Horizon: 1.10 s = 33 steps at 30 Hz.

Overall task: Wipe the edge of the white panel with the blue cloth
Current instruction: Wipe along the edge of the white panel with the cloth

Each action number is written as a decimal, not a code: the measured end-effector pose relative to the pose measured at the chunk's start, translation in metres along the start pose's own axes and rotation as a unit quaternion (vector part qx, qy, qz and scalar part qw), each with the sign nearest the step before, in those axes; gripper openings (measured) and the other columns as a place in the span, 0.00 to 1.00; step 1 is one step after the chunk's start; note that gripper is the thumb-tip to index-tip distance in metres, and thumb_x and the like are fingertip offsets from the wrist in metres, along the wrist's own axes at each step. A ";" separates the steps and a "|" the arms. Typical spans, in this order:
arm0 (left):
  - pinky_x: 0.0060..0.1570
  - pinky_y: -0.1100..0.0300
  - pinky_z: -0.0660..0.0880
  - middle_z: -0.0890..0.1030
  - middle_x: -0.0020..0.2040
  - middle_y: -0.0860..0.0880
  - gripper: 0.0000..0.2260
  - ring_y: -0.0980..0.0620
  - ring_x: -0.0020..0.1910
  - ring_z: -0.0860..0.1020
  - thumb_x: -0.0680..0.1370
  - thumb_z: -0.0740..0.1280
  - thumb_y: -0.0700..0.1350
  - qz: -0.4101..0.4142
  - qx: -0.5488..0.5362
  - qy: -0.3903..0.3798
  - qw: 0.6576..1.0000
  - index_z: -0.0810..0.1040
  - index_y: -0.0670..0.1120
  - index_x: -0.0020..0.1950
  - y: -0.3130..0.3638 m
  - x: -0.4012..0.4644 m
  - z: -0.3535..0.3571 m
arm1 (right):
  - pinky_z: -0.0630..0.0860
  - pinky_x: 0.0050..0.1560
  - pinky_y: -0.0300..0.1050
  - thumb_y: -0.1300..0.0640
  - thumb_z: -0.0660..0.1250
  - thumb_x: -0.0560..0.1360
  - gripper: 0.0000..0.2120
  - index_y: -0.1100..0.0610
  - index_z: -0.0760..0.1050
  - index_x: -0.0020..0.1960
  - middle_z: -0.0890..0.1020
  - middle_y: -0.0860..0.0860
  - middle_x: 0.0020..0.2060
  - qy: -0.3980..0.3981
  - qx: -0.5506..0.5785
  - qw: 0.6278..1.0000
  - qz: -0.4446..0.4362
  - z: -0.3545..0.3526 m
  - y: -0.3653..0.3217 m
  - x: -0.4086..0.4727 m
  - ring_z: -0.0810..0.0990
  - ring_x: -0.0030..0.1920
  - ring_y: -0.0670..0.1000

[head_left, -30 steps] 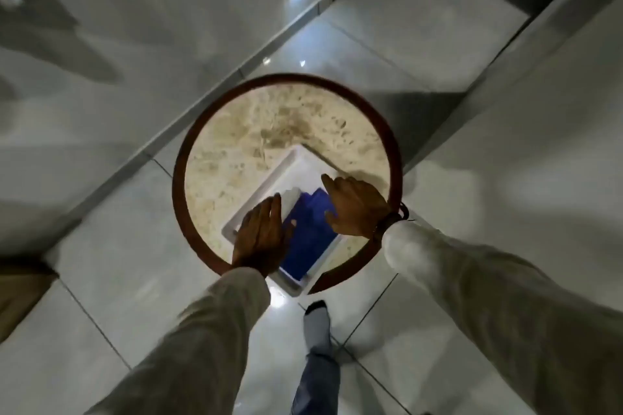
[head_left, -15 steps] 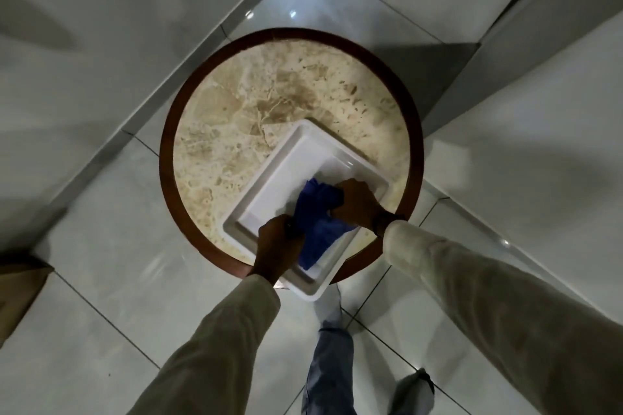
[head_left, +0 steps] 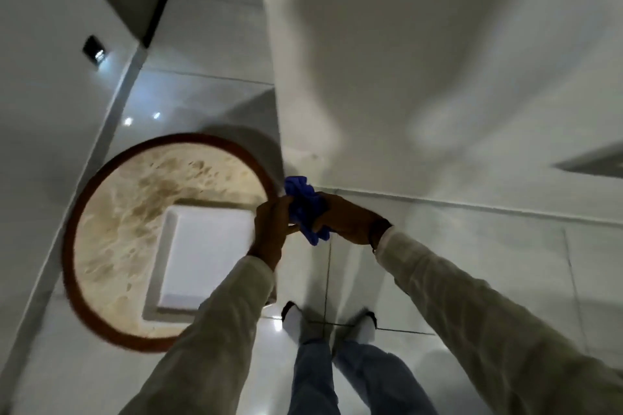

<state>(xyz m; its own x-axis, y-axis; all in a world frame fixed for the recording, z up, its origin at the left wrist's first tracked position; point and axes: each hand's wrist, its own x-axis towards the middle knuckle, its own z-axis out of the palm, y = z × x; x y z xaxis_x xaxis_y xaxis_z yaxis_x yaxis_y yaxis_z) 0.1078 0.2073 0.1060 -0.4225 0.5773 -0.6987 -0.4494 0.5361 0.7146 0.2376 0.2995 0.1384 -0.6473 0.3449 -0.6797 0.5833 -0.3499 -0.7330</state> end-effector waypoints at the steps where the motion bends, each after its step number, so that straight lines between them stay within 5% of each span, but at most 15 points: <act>1: 0.39 0.54 0.85 0.86 0.44 0.45 0.12 0.43 0.45 0.85 0.84 0.60 0.44 -0.008 0.008 -0.024 1.000 0.82 0.42 0.53 0.005 0.000 0.023 | 0.76 0.61 0.60 0.76 0.64 0.71 0.20 0.67 0.72 0.63 0.79 0.59 0.50 0.009 0.020 1.000 0.003 -0.017 0.007 -0.013 0.77 0.49 0.55; 4: 0.35 0.56 0.85 0.85 0.42 0.47 0.13 0.47 0.40 0.85 0.84 0.60 0.41 -0.016 0.088 -0.105 0.990 0.82 0.47 0.46 0.008 -0.003 0.106 | 0.79 0.55 0.52 0.74 0.69 0.71 0.24 0.68 0.71 0.67 0.80 0.63 0.53 0.107 0.099 0.989 0.006 -0.073 0.048 -0.051 0.79 0.51 0.56; 8: 0.35 0.54 0.85 0.85 0.40 0.42 0.12 0.50 0.30 0.84 0.79 0.63 0.34 0.040 0.271 -0.172 0.946 0.87 0.41 0.46 -0.006 0.013 0.192 | 0.77 0.65 0.62 0.72 0.68 0.72 0.23 0.66 0.73 0.67 0.80 0.68 0.62 0.284 0.305 0.908 0.044 -0.130 0.129 -0.077 0.80 0.61 0.66; 10: 0.48 0.50 0.83 0.85 0.51 0.41 0.12 0.45 0.43 0.84 0.81 0.63 0.37 0.175 0.471 -0.186 0.844 0.87 0.40 0.56 -0.023 0.040 0.225 | 0.77 0.65 0.61 0.71 0.68 0.73 0.24 0.65 0.72 0.69 0.79 0.66 0.63 0.332 0.392 0.855 0.073 -0.153 0.182 -0.078 0.78 0.65 0.67; 12: 0.57 0.51 0.79 0.84 0.62 0.42 0.15 0.43 0.59 0.82 0.82 0.65 0.42 0.304 0.632 -0.198 0.685 0.83 0.41 0.67 -0.042 0.074 0.246 | 0.78 0.62 0.59 0.68 0.69 0.75 0.25 0.63 0.72 0.70 0.80 0.64 0.64 0.361 0.470 0.801 0.086 -0.171 0.232 -0.066 0.78 0.65 0.66; 15: 0.74 0.40 0.72 0.78 0.76 0.41 0.22 0.37 0.76 0.75 0.82 0.65 0.47 0.444 0.740 -0.220 0.455 0.78 0.43 0.76 -0.088 0.151 0.282 | 0.79 0.59 0.59 0.68 0.68 0.76 0.22 0.60 0.72 0.69 0.80 0.60 0.60 0.385 0.556 0.733 0.071 -0.195 0.317 -0.021 0.80 0.60 0.63; 18: 0.81 0.31 0.59 0.69 0.83 0.41 0.27 0.36 0.83 0.65 0.82 0.62 0.52 0.505 0.782 -0.229 0.284 0.73 0.45 0.80 -0.135 0.228 0.314 | 0.78 0.55 0.58 0.71 0.66 0.75 0.23 0.60 0.73 0.68 0.80 0.59 0.57 0.397 0.598 0.695 0.049 -0.211 0.388 0.045 0.80 0.52 0.60; 24: 0.82 0.30 0.53 0.58 0.87 0.40 0.32 0.36 0.86 0.56 0.83 0.51 0.60 0.598 0.778 -0.190 0.040 0.64 0.46 0.84 -0.222 0.375 0.369 | 0.81 0.42 0.49 0.72 0.65 0.74 0.18 0.57 0.74 0.60 0.81 0.58 0.54 0.386 0.636 0.668 -0.010 -0.247 0.512 0.211 0.81 0.45 0.54; 29: 0.86 0.37 0.38 0.36 0.87 0.40 0.33 0.39 0.87 0.38 0.86 0.43 0.61 0.624 0.762 -0.115 -0.132 0.38 0.47 0.87 -0.245 0.450 0.380 | 0.81 0.56 0.56 0.74 0.65 0.72 0.21 0.50 0.76 0.54 0.81 0.57 0.56 0.394 0.628 0.668 -0.067 -0.264 0.568 0.310 0.81 0.52 0.58; 33: 0.84 0.35 0.42 0.38 0.87 0.37 0.33 0.36 0.87 0.43 0.87 0.41 0.58 0.685 0.686 -0.027 -0.244 0.39 0.43 0.87 -0.254 0.501 0.380 | 0.79 0.63 0.59 0.74 0.64 0.72 0.27 0.52 0.75 0.65 0.81 0.54 0.57 0.392 0.633 0.659 -0.108 -0.280 0.598 0.390 0.80 0.59 0.59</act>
<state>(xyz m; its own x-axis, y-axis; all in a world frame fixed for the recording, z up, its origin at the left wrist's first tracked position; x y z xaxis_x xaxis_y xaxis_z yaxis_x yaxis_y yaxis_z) 0.3094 0.5938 -0.4130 0.8706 0.4062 -0.2777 -0.0237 -0.5291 -0.8482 0.4713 0.4684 -0.5724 0.0932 0.6755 -0.7315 -0.6785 -0.4946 -0.5431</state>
